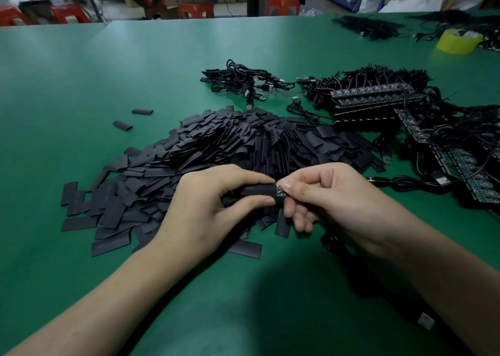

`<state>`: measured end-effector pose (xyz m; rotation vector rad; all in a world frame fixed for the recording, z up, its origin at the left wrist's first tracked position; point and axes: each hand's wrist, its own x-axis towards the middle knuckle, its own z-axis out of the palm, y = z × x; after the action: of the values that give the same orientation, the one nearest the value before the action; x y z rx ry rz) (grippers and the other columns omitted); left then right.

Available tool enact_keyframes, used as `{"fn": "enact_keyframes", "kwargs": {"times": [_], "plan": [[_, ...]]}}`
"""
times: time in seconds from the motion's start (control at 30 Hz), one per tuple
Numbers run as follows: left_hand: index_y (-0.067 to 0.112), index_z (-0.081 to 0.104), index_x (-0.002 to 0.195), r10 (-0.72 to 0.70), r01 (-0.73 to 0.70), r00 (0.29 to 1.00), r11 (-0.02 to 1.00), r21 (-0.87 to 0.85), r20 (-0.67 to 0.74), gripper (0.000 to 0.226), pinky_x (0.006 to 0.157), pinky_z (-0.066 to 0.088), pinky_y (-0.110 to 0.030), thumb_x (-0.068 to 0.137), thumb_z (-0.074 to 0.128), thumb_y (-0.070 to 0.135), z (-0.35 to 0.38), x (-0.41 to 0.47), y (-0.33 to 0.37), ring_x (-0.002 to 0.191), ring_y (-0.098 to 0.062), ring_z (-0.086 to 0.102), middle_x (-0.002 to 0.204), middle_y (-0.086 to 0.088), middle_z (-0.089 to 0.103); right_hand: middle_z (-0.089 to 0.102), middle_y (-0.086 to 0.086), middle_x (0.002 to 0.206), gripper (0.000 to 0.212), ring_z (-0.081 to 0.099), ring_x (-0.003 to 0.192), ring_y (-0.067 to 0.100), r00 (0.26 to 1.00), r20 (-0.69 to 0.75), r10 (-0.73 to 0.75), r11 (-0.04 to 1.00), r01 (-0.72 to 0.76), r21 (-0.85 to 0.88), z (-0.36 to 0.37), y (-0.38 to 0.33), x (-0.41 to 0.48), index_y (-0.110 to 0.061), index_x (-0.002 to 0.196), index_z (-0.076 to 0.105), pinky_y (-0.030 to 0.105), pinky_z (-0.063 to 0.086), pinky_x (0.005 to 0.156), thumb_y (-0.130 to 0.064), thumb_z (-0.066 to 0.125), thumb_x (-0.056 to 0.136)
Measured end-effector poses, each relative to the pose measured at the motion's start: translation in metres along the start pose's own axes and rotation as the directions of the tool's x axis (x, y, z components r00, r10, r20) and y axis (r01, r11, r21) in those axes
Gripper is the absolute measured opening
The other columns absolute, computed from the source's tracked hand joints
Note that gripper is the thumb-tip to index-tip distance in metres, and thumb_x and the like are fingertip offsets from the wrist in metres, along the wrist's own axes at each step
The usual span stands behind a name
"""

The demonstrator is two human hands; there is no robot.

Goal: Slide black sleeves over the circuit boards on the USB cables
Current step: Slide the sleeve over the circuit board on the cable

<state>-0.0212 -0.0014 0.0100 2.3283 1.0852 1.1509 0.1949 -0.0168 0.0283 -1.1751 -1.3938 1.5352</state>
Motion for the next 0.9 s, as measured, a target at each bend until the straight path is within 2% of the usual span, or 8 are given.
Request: {"fn": "enact_keyframes", "kwargs": {"times": [0.1,0.23,0.37,0.67,0.9], "plan": [[0.023,0.080,0.104,-0.035,0.034,0.998,0.999,-0.023,-0.046,0.022,0.080,0.048,-0.012,0.083,0.081,0.031,-0.0005,0.0010,-0.0004,0.088,0.001,0.069,0.094,0.018,0.074,0.073,0.013,0.077,0.014,0.066,0.060,0.019,0.998,-0.043,-0.055,0.998,0.054,-0.022,-0.0042,-0.0027,0.0000,-0.004,0.103,0.072,0.024,0.055,0.055,-0.013,0.063,0.097],[0.023,0.079,0.106,-0.059,0.055,0.995,0.997,-0.051,-0.077,0.024,0.079,0.044,-0.008,0.083,0.080,0.030,-0.0007,0.0008,-0.0013,0.088,0.005,0.067,0.095,0.023,0.072,0.074,0.013,0.075,0.003,0.067,0.059,0.020,0.992,-0.075,-0.104,0.991,0.097,-0.095,-0.0054,-0.0037,-0.0006,-0.001,0.098,0.067,0.025,0.055,0.055,-0.003,0.066,0.095],[0.023,0.079,0.107,-0.052,0.048,0.996,0.997,-0.064,-0.075,0.024,0.080,0.044,-0.007,0.084,0.079,0.033,-0.0001,-0.0003,-0.0011,0.090,0.005,0.067,0.097,0.024,0.071,0.073,0.010,0.071,0.002,0.064,0.056,0.017,0.989,-0.087,-0.116,0.989,0.107,-0.102,-0.0027,0.0002,0.0013,-0.001,0.094,0.067,0.024,0.054,0.054,-0.002,0.067,0.094],[0.028,0.076,0.105,-0.051,0.045,0.997,0.995,-0.084,-0.064,0.023,0.082,0.046,-0.009,0.083,0.079,0.032,0.0001,0.0001,-0.0007,0.090,0.003,0.069,0.096,0.021,0.073,0.072,0.010,0.070,0.003,0.063,0.054,0.016,0.989,-0.086,-0.122,0.989,0.114,-0.095,-0.0021,0.0027,0.0015,-0.002,0.092,0.070,0.025,0.054,0.053,-0.001,0.068,0.094],[0.022,0.079,0.105,-0.021,0.018,0.999,0.997,-0.069,-0.044,0.024,0.084,0.051,-0.017,0.083,0.081,0.030,0.0013,-0.0005,-0.0003,0.091,-0.002,0.071,0.097,0.015,0.076,0.072,0.011,0.070,0.003,0.063,0.054,0.015,0.994,-0.071,-0.086,0.995,0.083,-0.053,0.0001,0.0004,0.0001,-0.001,0.092,0.070,0.026,0.054,0.054,0.000,0.068,0.093]]}}
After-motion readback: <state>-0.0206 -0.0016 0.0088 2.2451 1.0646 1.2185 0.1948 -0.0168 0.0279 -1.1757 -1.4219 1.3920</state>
